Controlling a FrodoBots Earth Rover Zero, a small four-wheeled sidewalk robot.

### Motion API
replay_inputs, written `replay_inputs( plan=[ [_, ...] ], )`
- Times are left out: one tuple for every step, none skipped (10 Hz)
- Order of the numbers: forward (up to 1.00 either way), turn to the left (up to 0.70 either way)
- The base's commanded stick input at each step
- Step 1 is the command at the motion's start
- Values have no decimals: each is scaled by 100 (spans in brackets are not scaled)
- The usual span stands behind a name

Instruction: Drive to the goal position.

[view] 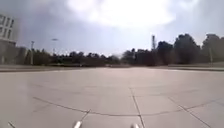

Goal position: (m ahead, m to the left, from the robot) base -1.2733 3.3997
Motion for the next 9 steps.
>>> replay_inputs(
  plan=[
    [70,-1],
    [70,-1],
    [70,-1],
    [70,-1],
    [70,-1],
    [70,-1],
    [70,-1],
    [70,-1],
    [70,-1]
  ],
)
